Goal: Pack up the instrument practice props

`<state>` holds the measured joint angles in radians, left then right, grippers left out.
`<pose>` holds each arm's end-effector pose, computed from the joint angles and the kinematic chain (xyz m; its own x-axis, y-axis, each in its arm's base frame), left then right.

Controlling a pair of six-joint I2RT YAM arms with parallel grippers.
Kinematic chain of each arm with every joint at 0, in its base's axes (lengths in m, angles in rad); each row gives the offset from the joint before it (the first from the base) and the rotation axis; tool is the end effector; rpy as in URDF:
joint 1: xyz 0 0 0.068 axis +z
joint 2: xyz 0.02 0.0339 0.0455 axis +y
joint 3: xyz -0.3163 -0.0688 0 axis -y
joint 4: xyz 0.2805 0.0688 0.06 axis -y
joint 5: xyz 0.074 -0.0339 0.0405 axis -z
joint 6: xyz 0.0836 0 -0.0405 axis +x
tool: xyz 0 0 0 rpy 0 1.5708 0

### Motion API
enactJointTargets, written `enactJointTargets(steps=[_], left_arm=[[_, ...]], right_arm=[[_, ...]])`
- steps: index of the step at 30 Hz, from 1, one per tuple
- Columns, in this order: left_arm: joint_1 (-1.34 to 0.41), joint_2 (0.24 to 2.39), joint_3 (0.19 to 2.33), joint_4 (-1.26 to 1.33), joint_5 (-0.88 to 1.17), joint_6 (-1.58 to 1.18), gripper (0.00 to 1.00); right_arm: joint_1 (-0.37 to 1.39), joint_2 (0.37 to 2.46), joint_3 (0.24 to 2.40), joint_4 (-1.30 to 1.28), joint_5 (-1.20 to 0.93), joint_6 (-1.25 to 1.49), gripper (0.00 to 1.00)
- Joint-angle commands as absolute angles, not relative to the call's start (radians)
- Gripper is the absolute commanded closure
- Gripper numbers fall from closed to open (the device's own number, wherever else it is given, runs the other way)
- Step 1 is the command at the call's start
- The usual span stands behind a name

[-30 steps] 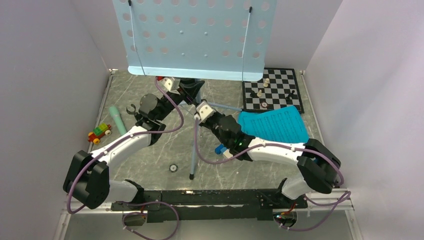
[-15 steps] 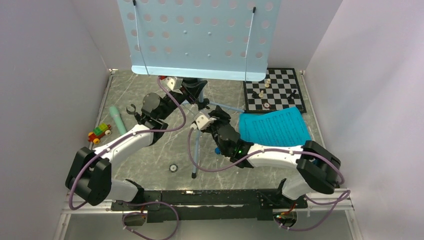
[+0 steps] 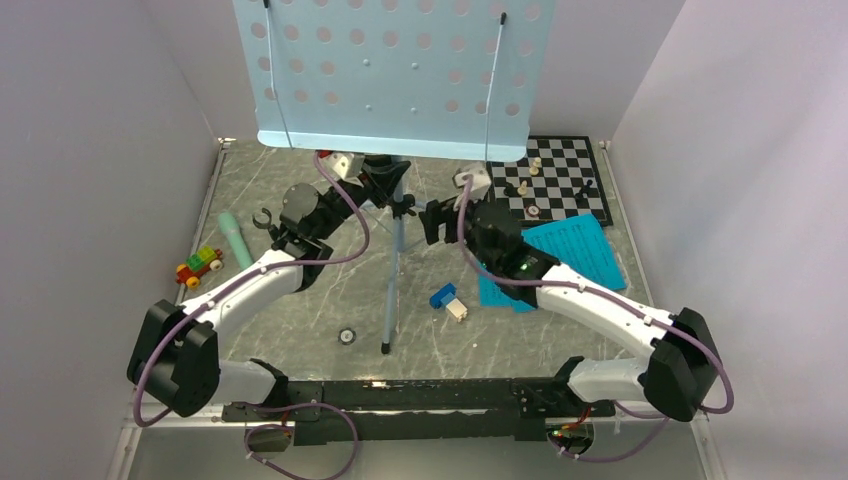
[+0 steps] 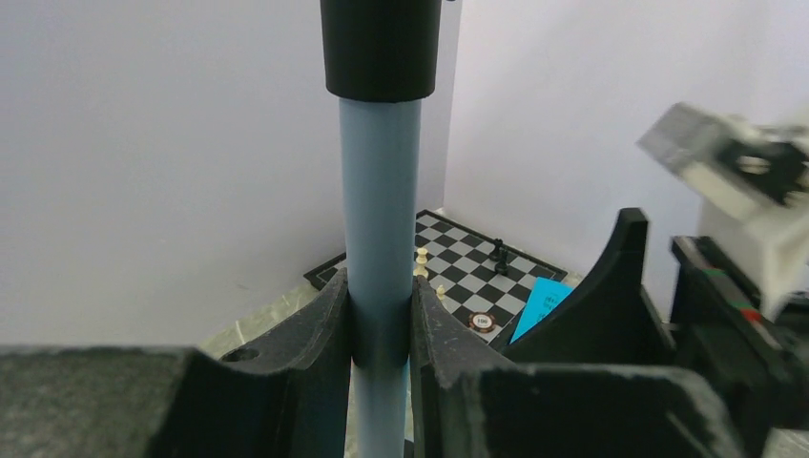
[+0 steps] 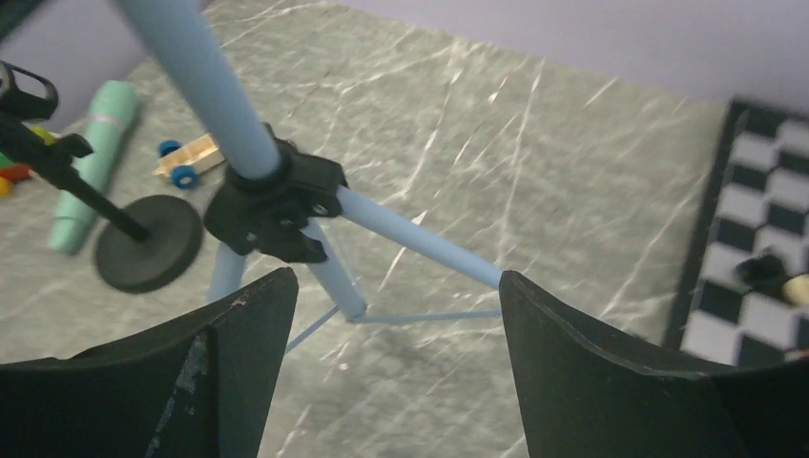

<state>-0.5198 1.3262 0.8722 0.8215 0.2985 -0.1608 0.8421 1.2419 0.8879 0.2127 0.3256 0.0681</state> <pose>0.3050 -0.2028 0.4066 0.1937 -0.2871 -0.9381 0.7537 0.6557 -0.0451 0.2553 0.2459 0.3503 -0.1273 -0.0458 -0.9908 -0.4884 0.8723 0.0224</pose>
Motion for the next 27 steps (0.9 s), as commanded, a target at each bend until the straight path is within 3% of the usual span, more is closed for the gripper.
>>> enactJointTargets(steps=[1,6,12,18,27], left_arm=[[-0.461,1.296,0.877,0.656,0.254,-0.124,1.0],[-0.44,1.279,0.847,0.678,0.265,-0.13,1.0],[-0.44,1.262,0.798,0.724,0.28,-0.147,1.0],[-0.44,1.239,0.751,0.764,0.275,-0.163,1.0],[-0.442,1.217,0.72,0.775,0.307,-0.199,0.99]], right_arm=[[0.736,1.254,0.92,0.137,-0.034,0.449,0.18],[0.657,1.334,0.942,0.245,-0.287,0.667,0.18],[0.613,1.395,0.934,0.382,-0.398,0.812,0.17],[0.611,1.32,0.858,0.436,-0.364,0.752,0.18],[0.63,1.125,0.664,0.557,-0.178,0.414,0.21]])
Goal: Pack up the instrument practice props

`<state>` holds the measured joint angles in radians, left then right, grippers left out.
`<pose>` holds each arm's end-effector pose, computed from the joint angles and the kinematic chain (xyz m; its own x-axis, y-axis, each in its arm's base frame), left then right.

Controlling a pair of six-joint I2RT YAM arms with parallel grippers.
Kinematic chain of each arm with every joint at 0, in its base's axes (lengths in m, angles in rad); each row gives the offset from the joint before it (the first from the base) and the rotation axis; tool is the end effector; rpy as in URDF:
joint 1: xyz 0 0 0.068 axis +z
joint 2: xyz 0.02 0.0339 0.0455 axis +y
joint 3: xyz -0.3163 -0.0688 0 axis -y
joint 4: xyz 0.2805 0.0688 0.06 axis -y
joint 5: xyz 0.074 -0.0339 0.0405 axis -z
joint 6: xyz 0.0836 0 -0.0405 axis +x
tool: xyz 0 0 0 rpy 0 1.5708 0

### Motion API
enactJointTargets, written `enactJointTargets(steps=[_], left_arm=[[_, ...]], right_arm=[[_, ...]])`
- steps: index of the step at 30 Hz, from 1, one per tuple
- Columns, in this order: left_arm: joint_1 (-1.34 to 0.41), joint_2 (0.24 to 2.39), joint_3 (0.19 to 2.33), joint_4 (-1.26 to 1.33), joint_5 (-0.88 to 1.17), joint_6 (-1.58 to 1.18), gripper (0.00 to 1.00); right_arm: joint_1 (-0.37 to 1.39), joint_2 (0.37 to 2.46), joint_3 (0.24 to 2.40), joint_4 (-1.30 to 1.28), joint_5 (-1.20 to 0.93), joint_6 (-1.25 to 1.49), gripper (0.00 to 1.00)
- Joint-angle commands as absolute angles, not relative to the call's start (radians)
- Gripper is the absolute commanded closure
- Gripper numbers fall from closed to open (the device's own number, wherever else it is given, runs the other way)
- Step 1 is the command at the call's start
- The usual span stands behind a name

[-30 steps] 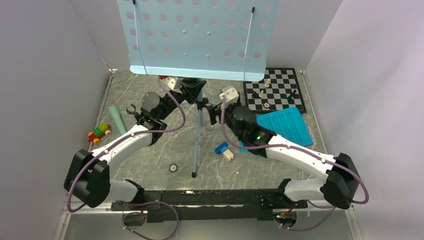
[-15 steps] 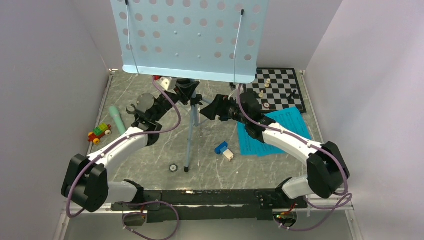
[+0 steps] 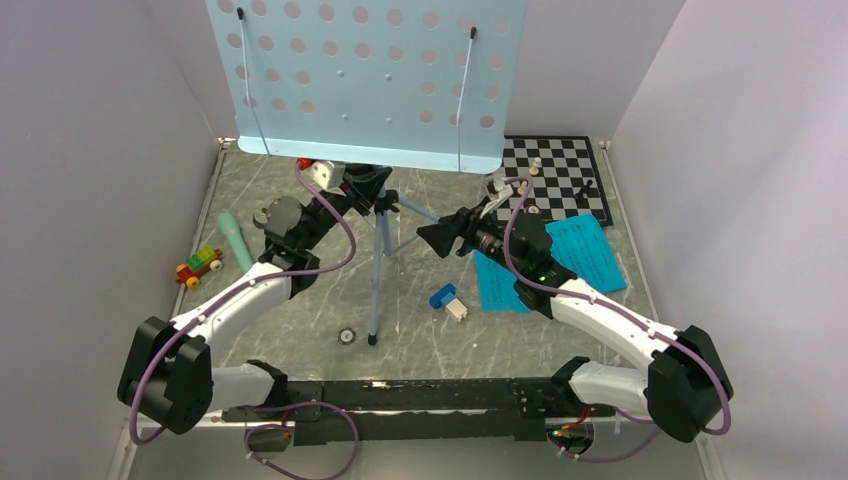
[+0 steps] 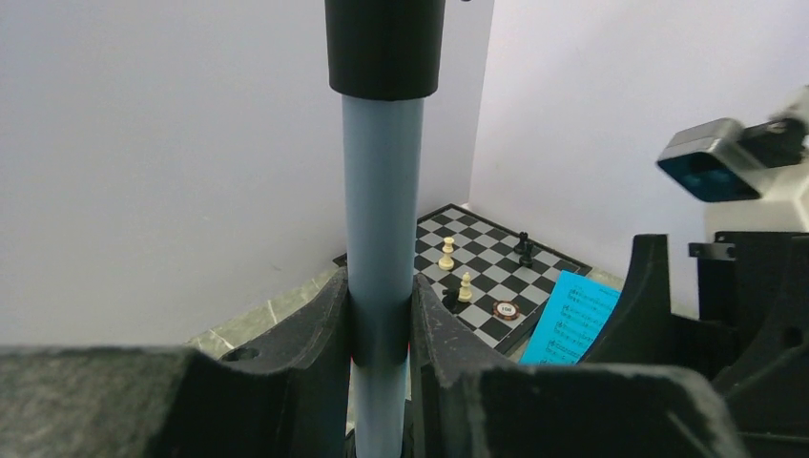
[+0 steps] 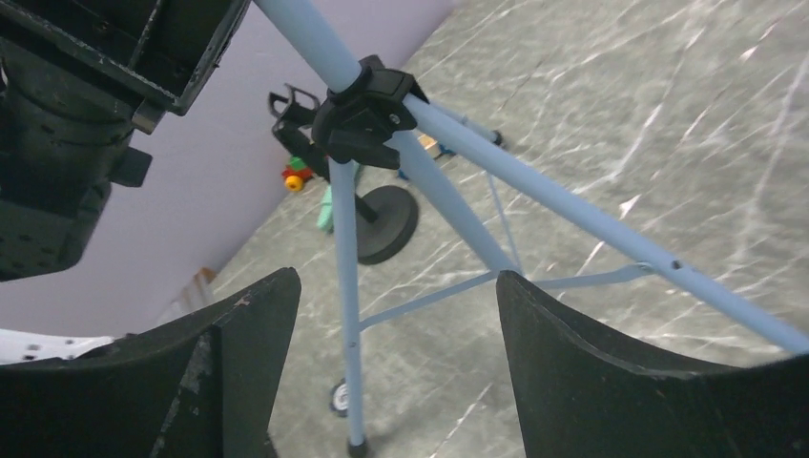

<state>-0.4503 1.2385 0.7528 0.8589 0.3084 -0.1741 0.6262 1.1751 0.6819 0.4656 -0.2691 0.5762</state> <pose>0.2914 -0.1691 0.3906 0.2074 -0.2836 -0.9363 0.7159 0.6962 -0.0523 0.2528 0.2103 0.3211 -0.4439 0.3271 -0.8342 -0.6421 0.5332 0.5508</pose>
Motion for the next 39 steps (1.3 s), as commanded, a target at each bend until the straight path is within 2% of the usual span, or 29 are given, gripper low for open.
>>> enactJointTargets(steps=[1,22,32,39], left_arm=[[-0.441,1.213,0.718,0.775,0.303,-0.202,0.97],[-0.441,1.157,0.704,0.777,0.298,-0.248,0.42],[-0.442,1.057,0.623,0.752,0.283,-0.282,0.32],[-0.447,0.961,0.561,0.643,0.275,-0.308,0.31]], right_arm=[[0.631,1.123,0.674,0.533,-0.175,0.398,0.21],[0.63,1.081,0.718,0.463,-0.19,0.394,0.18],[0.622,1.054,0.692,0.506,-0.187,0.422,0.16],[0.505,1.141,0.738,0.621,-0.431,0.544,0.16]])
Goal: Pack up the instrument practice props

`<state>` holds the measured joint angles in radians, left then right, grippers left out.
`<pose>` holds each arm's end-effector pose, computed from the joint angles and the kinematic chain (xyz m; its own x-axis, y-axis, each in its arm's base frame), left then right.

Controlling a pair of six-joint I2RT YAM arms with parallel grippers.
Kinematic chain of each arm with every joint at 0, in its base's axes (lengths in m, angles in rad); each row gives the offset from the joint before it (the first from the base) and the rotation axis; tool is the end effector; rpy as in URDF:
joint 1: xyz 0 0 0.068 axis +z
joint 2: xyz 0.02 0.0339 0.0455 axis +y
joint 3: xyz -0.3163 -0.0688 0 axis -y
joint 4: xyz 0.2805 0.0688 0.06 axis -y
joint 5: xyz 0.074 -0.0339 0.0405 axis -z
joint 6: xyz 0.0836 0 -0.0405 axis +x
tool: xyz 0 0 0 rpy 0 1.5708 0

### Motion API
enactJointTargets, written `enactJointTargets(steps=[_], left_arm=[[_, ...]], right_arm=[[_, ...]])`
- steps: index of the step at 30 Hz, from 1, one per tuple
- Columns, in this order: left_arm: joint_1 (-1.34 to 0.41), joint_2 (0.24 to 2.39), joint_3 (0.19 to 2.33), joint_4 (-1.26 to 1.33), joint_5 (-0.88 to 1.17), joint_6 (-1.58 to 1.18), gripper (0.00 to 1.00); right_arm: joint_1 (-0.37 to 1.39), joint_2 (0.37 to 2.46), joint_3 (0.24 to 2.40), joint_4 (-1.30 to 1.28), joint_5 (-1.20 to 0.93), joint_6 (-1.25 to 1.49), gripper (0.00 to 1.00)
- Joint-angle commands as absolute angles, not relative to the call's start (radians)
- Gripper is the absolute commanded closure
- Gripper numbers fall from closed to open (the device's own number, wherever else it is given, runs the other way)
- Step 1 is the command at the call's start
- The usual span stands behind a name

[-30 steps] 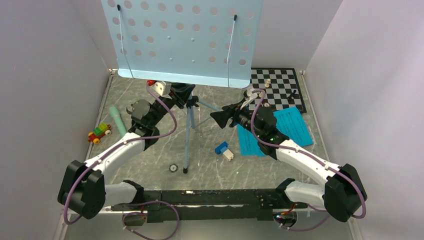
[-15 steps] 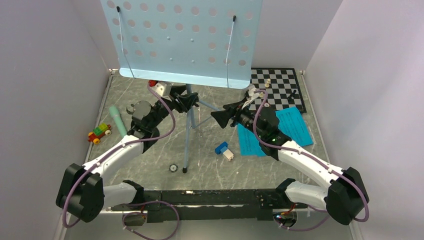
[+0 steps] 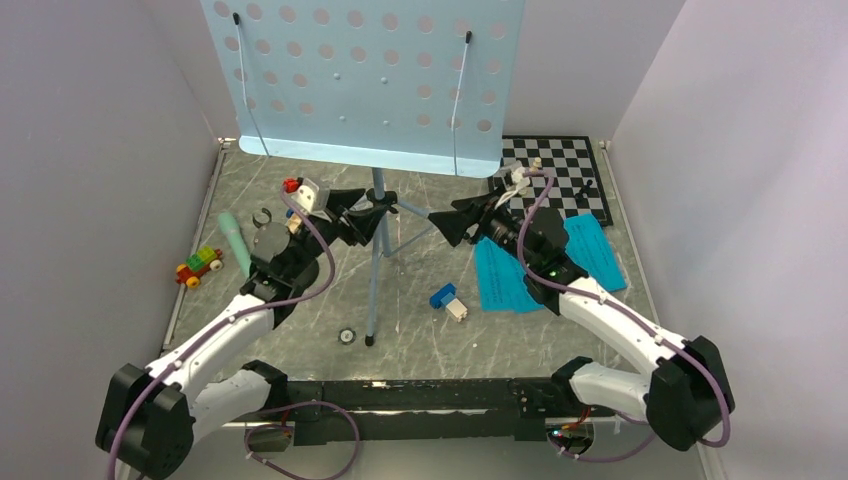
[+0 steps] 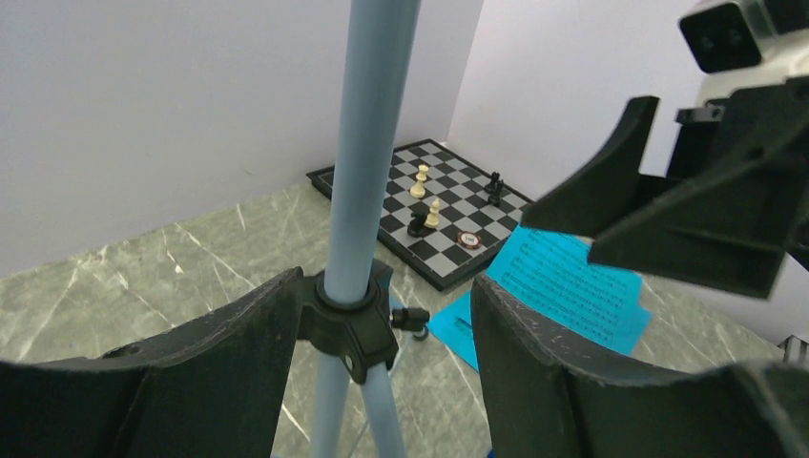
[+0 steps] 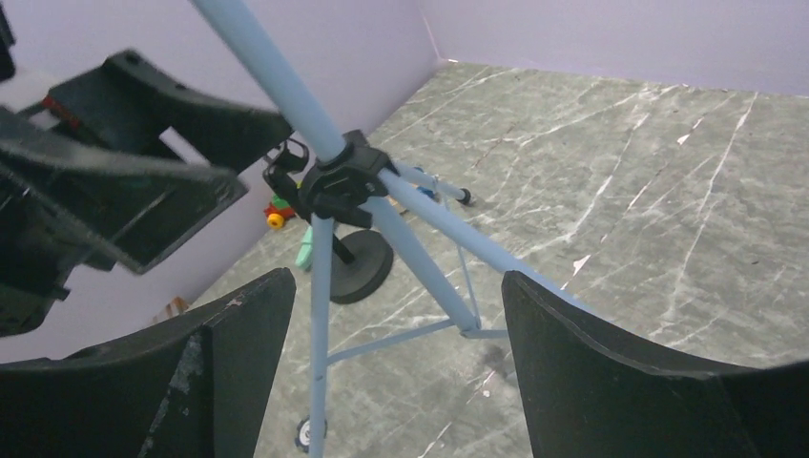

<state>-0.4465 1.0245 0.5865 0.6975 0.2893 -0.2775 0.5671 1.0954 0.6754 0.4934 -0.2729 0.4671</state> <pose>0.2460 -0.1442 0.3587 0.0411 -0.3108 -0.9496 0.7006 0.6865 -0.1944 0.2493 0.1855 0.3465 -0.2798 0.3359 -0.8994 -0.6922 0.5786 0.4314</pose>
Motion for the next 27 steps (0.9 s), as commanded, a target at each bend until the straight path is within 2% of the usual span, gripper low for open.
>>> enactJointTargets(steps=[1,6,10,18,27], left_arm=[[-0.448,0.942,0.549,0.62,0.275,-0.31,0.31],[-0.452,0.816,0.5,0.503,0.257,-0.324,0.31],[-0.46,0.748,0.472,0.403,0.25,-0.368,0.31],[-0.502,0.678,0.459,0.222,0.209,-0.432,0.3],[-0.509,0.642,0.457,0.089,0.194,-0.462,0.31]], right_arm=[[0.484,1.157,0.743,0.648,-0.468,0.558,0.16],[0.375,1.273,0.772,0.897,-0.653,0.702,0.16],[0.357,1.415,0.897,1.03,-0.789,0.77,0.18],[0.402,1.564,1.091,0.952,-0.836,0.687,0.19],[0.482,1.702,1.214,0.952,-0.891,0.672,0.22]])
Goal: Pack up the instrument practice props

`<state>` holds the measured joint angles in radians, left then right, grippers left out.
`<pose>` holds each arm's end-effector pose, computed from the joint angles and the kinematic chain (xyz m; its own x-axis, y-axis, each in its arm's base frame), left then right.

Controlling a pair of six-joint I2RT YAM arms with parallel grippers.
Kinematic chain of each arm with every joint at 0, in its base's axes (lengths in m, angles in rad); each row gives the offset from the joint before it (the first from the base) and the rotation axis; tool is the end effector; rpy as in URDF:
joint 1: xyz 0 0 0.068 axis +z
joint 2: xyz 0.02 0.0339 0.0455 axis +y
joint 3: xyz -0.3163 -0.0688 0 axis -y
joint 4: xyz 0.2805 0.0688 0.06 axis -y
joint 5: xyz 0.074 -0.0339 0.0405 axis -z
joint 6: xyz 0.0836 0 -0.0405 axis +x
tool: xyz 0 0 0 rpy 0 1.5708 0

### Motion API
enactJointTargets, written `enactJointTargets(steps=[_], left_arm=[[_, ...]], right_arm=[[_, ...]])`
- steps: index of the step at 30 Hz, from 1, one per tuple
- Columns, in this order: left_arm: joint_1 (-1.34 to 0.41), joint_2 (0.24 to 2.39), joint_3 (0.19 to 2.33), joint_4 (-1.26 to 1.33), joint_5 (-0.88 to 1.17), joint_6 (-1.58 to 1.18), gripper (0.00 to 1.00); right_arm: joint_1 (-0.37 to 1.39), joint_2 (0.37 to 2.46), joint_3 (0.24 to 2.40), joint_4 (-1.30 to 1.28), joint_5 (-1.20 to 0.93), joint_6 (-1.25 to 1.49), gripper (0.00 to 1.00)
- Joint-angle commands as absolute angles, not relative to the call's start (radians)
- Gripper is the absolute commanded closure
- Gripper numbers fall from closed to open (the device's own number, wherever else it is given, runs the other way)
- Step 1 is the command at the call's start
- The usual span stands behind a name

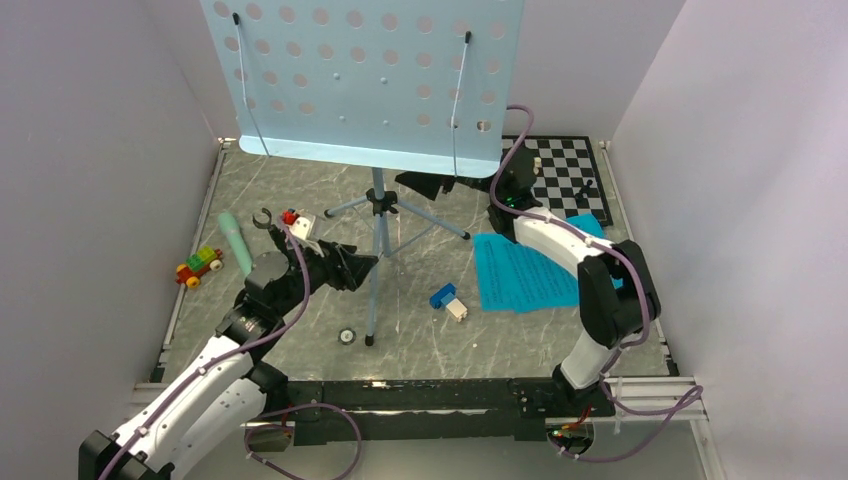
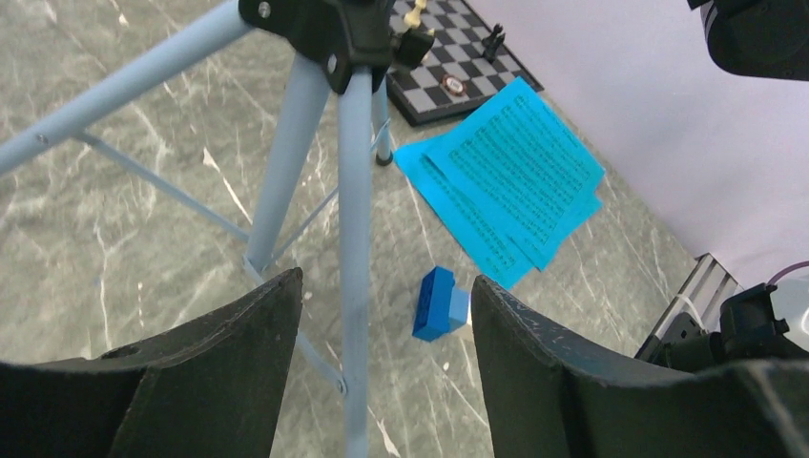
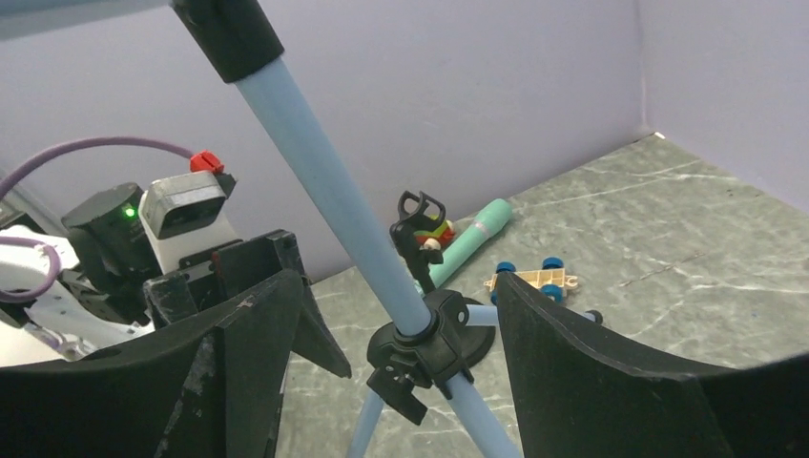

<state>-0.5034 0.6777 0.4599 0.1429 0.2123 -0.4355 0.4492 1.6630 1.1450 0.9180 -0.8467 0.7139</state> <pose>0.1805 -0.1195 0.2981 -0.3360 -0.2857 -0.8975 0.5668 0.6997 -0.4350 0.3707 0.2482 0.3921 -0.3302 0.3224 -0.8872 -0.9169 0.1138 0.3826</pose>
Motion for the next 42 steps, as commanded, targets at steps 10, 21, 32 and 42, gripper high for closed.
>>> enactJointTargets(steps=[10,21,32,42], left_arm=[[-0.508,0.571,0.429,0.049,0.178,-0.454,0.31],[-0.509,0.581,0.423,0.043,0.179,-0.448,0.32],[-0.509,0.583,0.414,0.058,0.197,-0.45,0.34],[-0.512,0.601,0.419,0.068,0.203,-0.449,0.37]], right_arm=[[0.517,1.782,1.312,1.019,-0.852,0.668,0.24],[0.549,1.821,1.392,0.966,-0.849,0.628,0.25],[0.551,1.834,1.395,0.992,-0.791,0.603,0.2],[0.552,1.747,1.251,0.95,-0.753,0.415,0.18]])
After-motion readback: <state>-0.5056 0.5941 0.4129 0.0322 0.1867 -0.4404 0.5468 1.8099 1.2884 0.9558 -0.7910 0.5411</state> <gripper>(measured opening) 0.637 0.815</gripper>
